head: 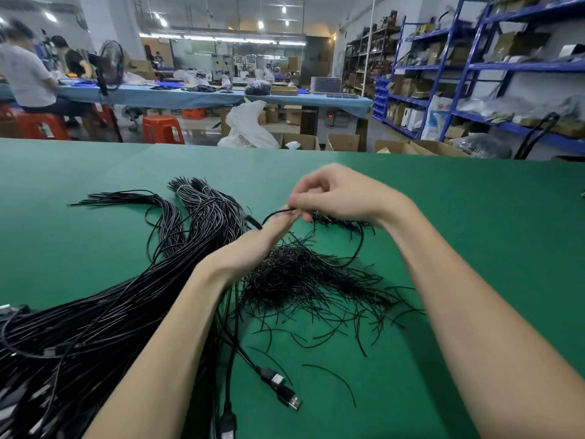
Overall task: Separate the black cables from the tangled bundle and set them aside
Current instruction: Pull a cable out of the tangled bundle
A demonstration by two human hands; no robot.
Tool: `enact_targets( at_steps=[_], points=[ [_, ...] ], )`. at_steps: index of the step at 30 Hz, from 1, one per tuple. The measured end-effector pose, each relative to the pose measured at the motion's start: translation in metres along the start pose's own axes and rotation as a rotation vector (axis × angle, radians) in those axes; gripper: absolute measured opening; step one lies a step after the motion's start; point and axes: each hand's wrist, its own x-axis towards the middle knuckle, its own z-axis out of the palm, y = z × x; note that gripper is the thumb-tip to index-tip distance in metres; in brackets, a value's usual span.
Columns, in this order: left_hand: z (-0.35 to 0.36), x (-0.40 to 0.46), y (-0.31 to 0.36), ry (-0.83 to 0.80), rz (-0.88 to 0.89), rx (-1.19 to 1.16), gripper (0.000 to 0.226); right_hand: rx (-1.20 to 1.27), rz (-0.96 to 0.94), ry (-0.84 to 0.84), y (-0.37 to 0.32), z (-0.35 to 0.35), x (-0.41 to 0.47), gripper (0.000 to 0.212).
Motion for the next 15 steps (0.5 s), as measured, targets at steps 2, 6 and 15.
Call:
enact_targets(
  at_steps=[2,6,15],
  points=[
    [0.003,-0.002,0.009,-0.006,0.093,-0.147,0.068,0.225,0.044,-0.043,0.021,0.01,-0.013,0.014],
    [0.003,0.002,0.014,-0.146,0.079,-0.282,0.073,0.587,0.052,-0.066,0.051,0.036,-0.026,0.012],
    [0.009,0.009,0.004,-0.163,0.025,-0.353,0.067,0.677,0.002,-0.122,0.06,0.071,-0.029,0.015]
  ],
)
